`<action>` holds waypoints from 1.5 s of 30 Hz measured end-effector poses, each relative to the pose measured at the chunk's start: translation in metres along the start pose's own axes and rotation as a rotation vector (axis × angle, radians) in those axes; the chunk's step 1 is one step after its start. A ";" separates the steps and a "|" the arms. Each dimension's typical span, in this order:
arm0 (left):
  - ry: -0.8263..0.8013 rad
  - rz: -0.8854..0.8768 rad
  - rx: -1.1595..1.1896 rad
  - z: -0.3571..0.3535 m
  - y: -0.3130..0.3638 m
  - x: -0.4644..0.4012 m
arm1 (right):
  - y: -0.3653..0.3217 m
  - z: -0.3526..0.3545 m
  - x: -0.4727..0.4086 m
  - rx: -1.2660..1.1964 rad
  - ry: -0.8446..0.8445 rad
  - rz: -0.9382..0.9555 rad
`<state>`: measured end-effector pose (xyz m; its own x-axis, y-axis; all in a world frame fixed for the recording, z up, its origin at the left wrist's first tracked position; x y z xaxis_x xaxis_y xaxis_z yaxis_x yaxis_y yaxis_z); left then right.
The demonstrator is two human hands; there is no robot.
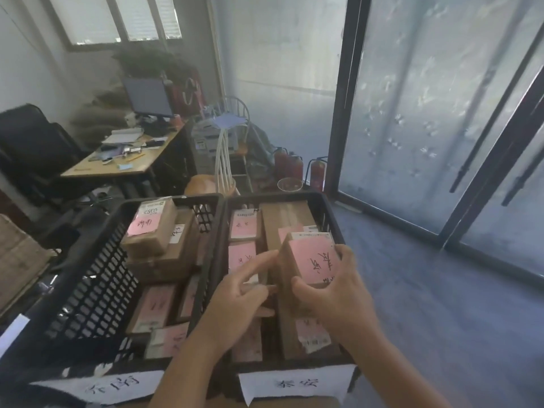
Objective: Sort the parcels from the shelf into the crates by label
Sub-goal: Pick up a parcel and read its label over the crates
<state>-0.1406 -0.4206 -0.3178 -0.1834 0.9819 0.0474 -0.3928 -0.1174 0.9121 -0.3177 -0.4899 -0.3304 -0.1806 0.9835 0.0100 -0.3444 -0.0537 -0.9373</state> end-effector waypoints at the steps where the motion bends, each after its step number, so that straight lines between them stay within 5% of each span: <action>1: 0.056 -0.001 -0.028 0.010 -0.011 -0.010 | 0.010 -0.009 -0.006 0.015 0.009 -0.027; 10: 0.324 -0.015 -0.361 0.066 -0.084 -0.088 | 0.111 -0.071 -0.033 0.222 0.008 -0.284; 20: 0.270 0.146 -0.721 0.052 -0.127 -0.125 | 0.144 -0.103 -0.073 0.317 -0.055 -0.380; 28: 0.262 0.162 -0.726 0.052 -0.127 -0.126 | 0.150 -0.104 -0.074 0.334 -0.076 -0.399; 36: 0.255 0.118 -0.601 0.062 -0.110 -0.120 | 0.078 -0.070 -0.090 0.331 0.027 -0.091; 45: 0.459 -0.001 -0.595 0.099 -0.033 -0.095 | -0.043 -0.051 -0.116 0.201 0.012 0.281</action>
<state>-0.0212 -0.4949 -0.3120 -0.4890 0.8367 -0.2465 -0.7900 -0.3051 0.5318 -0.2352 -0.5928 -0.3086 -0.2836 0.9273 -0.2445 -0.4579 -0.3550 -0.8151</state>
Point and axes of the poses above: each hand's wrist, its own x-axis away from the middle knuckle, its own z-axis out of the back of the hand, y = z × x, the point moved 4 cm from there along -x, towards the middle knuckle, and after that the axes turned 10 degrees about -x, right-handed, at the moved point
